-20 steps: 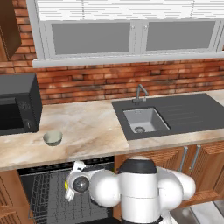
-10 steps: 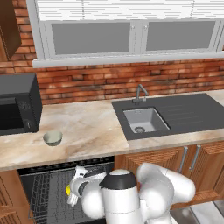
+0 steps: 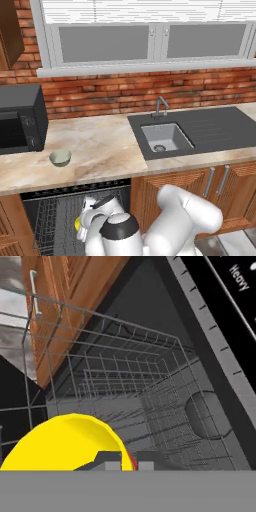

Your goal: Pick up the cup and bowl from the counter, place them in the dishwasher, and close the dishwasher door.

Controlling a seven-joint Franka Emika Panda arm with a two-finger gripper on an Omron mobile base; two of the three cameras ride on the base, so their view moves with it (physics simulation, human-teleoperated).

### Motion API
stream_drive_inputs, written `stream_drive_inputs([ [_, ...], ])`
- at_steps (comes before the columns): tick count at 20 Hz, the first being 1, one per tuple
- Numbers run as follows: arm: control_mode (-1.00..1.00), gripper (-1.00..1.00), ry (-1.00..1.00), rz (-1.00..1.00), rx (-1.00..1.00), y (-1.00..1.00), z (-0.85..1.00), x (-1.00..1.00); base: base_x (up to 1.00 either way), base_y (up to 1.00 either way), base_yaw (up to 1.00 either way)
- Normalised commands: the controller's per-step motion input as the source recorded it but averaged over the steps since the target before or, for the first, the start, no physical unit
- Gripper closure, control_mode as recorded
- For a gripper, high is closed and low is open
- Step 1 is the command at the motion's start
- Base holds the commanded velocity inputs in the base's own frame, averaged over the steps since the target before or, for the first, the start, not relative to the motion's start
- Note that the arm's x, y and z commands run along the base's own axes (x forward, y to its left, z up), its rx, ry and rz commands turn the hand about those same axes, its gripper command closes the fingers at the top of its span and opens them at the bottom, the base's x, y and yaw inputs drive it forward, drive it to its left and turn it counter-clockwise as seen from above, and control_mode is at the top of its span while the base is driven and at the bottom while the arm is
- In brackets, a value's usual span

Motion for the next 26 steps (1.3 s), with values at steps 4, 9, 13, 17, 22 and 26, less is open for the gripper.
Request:
stream_drive_inputs([
  [4,-1.00,1.00,0.00,0.04,0.00,0.08,-0.43,0.00,0.00,0.00,0.00],
  [9,-1.00,1.00,0.00,0.03,0.00,0.09,-0.42,0.00,0.00,0.00,0.00],
  [13,-1.00,1.00,0.00,0.03,0.00,0.08,-0.41,0.00,0.00,0.00,0.00],
  [17,-1.00,-1.00,0.00,0.03,0.00,0.06,-0.39,0.00,0.00,0.00,0.00],
  [22,-1.00,-1.00,-0.01,0.04,0.02,0.13,-0.35,0.00,0.00,0.00,0.00],
  [26,-1.00,-1.00,-0.08,0.02,0.05,0.12,0.00,-0.14,0.00,0.00,0.00],
])
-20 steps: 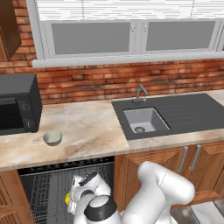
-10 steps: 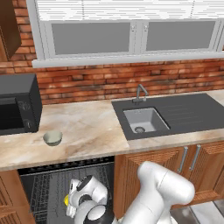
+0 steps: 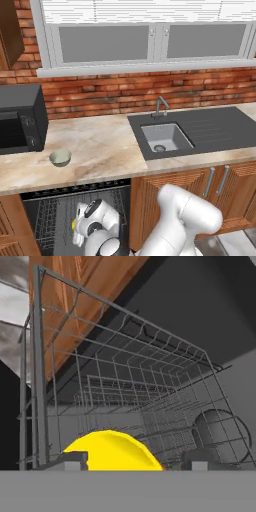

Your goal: Pick up the cup and bowl from the counter, place them in the dishwasher, and close the dishwasher door.

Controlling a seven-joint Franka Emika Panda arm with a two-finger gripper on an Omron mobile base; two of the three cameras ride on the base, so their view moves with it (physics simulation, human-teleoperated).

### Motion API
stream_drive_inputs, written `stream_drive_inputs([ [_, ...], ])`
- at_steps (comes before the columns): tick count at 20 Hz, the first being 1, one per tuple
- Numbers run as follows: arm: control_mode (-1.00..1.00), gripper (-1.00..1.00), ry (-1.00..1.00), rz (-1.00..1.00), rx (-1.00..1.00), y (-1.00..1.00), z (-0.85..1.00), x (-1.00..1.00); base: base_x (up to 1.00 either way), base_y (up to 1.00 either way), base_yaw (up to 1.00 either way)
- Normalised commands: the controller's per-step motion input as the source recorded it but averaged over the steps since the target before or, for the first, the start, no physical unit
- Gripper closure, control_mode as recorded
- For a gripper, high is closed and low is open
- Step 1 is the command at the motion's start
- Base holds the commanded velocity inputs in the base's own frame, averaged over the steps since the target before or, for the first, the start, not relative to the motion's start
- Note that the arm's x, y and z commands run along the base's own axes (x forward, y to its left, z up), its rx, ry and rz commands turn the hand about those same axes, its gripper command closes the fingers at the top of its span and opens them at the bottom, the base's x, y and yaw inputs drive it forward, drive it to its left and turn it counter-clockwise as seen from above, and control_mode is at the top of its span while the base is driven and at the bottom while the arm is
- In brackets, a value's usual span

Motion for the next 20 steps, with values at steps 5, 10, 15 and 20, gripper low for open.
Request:
stream_drive_inputs([
  [5,-1.00,-1.00,-0.16,0.00,0.02,0.05,0.63,-0.33,0.00,0.00,0.00],
  [10,-1.00,-1.00,-0.15,0.00,0.07,0.14,0.48,-0.36,0.00,0.00,0.00],
  [15,-1.00,-1.00,-0.12,0.00,0.27,0.22,0.39,-0.35,0.00,0.00,0.00],
  [20,-1.00,-1.00,-0.02,0.00,0.29,0.01,0.45,-0.08,0.00,0.00,0.00],
])
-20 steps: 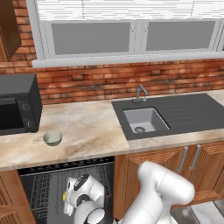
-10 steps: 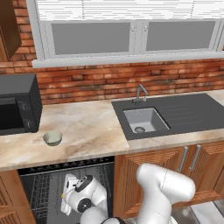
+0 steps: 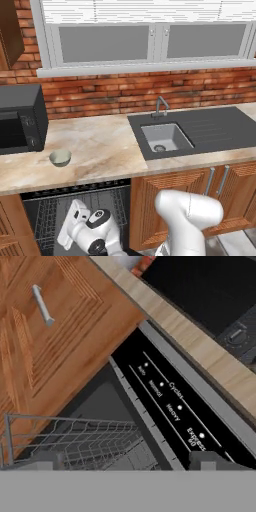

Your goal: Pick up the cup and bowl from the counter, place them in the dishwasher, and close the dishwasher door.

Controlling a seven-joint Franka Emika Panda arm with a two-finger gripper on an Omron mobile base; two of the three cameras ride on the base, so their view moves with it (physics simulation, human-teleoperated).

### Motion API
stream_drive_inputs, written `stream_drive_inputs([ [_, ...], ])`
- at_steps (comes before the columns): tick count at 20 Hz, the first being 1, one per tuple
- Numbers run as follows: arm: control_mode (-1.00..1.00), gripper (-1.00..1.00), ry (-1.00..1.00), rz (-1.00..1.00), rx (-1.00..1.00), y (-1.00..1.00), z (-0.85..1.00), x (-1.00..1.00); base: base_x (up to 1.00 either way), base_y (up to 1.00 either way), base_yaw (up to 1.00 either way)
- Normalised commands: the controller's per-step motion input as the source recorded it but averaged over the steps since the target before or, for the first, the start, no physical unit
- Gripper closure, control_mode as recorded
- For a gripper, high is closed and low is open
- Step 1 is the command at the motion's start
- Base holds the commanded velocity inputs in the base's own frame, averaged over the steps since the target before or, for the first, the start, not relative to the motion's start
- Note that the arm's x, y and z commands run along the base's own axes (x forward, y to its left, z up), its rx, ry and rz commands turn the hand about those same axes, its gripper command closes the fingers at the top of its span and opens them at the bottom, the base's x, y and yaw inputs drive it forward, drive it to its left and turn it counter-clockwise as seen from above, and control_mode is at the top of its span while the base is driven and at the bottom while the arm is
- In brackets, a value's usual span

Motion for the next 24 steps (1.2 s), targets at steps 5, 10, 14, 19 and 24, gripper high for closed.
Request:
stream_drive_inputs([
  [5,-1.00,-1.00,0.00,0.00,0.24,0.00,0.43,0.03,0.00,0.00,0.00],
  [10,-1.00,-1.00,0.02,0.00,0.18,0.00,0.57,0.07,0.00,0.00,0.00],
  [14,-1.00,-1.00,0.05,0.00,0.14,0.00,0.60,0.05,0.00,0.00,0.00],
  [19,-1.00,-1.00,0.14,-0.01,0.03,0.00,0.34,0.21,0.00,0.00,0.00],
  [24,-1.00,-1.00,0.23,-0.04,0.00,0.00,0.24,0.34,0.00,0.00,0.00],
])
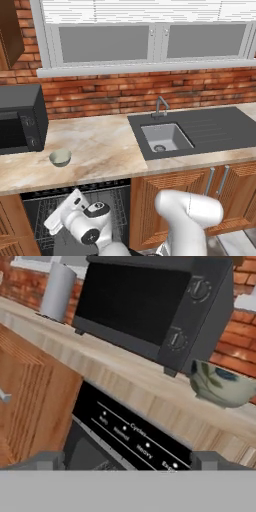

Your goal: Pick up the cup and bowl from the counter, place them in the dishwasher, and close the dishwasher door.

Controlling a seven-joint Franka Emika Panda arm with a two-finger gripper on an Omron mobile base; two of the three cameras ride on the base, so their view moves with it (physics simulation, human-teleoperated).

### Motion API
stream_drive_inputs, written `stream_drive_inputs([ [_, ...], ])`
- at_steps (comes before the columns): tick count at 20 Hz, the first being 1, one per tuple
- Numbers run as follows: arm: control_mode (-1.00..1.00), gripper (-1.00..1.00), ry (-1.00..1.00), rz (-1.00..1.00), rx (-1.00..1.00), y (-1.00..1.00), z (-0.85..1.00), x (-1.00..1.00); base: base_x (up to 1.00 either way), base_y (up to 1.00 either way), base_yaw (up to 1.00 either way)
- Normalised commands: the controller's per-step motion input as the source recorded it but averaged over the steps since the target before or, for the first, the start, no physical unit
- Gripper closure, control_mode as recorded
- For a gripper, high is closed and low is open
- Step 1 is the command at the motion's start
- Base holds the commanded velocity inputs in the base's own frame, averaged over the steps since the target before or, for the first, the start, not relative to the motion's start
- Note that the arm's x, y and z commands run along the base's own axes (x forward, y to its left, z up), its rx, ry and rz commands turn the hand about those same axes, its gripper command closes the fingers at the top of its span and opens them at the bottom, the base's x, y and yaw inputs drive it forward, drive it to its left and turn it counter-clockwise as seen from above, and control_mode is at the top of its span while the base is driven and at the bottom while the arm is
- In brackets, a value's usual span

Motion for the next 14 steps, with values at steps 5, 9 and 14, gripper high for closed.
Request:
stream_drive_inputs([
  [5,-1.00,-1.00,0.27,-0.02,0.00,0.00,0.13,0.29,0.00,0.00,0.00],
  [9,-1.00,-1.00,0.28,-0.01,0.00,0.00,0.08,0.28,0.00,0.00,0.00],
  [14,-1.00,-1.00,0.20,0.00,-0.08,0.00,0.15,0.22,0.00,0.00,0.00],
])
